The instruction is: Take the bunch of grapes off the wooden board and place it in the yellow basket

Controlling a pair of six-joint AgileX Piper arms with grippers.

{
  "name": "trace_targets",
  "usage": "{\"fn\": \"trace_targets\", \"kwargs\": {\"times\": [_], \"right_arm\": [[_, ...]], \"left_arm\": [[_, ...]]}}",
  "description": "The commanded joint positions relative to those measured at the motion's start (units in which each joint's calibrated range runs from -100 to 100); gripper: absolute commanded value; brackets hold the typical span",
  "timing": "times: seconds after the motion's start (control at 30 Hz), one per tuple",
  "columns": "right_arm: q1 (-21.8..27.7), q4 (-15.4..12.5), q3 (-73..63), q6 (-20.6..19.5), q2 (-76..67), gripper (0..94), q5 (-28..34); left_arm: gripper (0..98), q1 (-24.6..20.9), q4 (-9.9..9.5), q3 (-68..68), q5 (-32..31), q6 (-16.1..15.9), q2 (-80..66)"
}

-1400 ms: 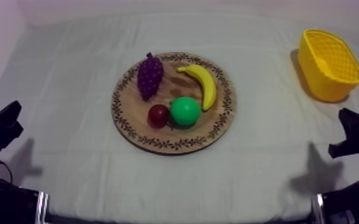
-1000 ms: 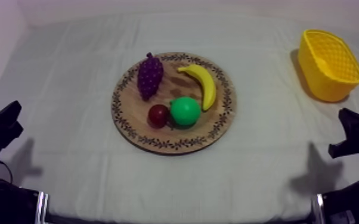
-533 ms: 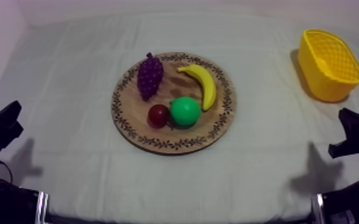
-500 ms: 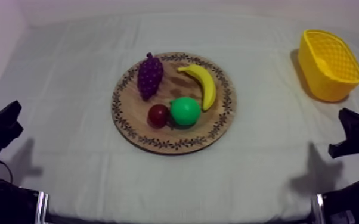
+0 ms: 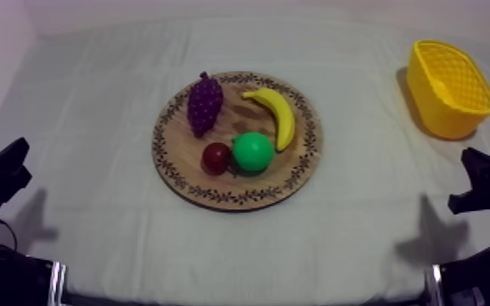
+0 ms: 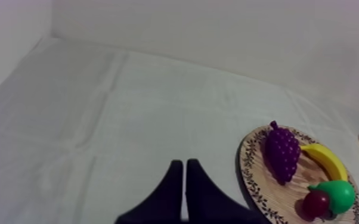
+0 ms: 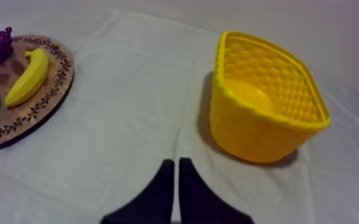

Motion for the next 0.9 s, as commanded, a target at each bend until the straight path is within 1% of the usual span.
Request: {"fn": "trace_targets", "kwargs": {"times": [0.0,0.1,0.17,0.33,0.43,0.53,0.73,0.87], "right_arm": [[-0.2,-0.1,-0.2,0.1,-0.1,0.5,-0.5],[-0.8,0.1,-0.5,0.5,0.0,0.5,-1.3],[-1.7,0.7,-1.2,0.5,0.7,0.4,-2.4],[-5.4,3.6,-5.2,-1.5,5.4,0.4,-4.9],[-8.6,6.4,-9.6,-4.1,9.8,0.4,-5.4],[-10.9,8.2,-15.0,-6.2,15.2,0.4,-5.9],[-14.0,9.8,-26.2,-8.4,26.3,0.4,-6.7],[-15.5,9.7,-33.3,-9.0,33.4,0.4,-6.7]], "left_arm": [[0.1,0.0,0.01,0.0,0.0,0.0,0.0],[0.1,0.0,0.01,0.0,0.0,0.0,0.0],[0.1,0.0,0.01,0.0,0.0,0.0,0.0],[0.1,0.0,0.01,0.0,0.0,0.0,0.0],[0.1,0.0,0.01,0.0,0.0,0.0,0.0],[0.1,0.0,0.01,0.0,0.0,0.0,0.0],[0.1,0.0,0.01,0.0,0.0,0.0,0.0],[0.1,0.0,0.01,0.0,0.0,0.0,0.0]]}}
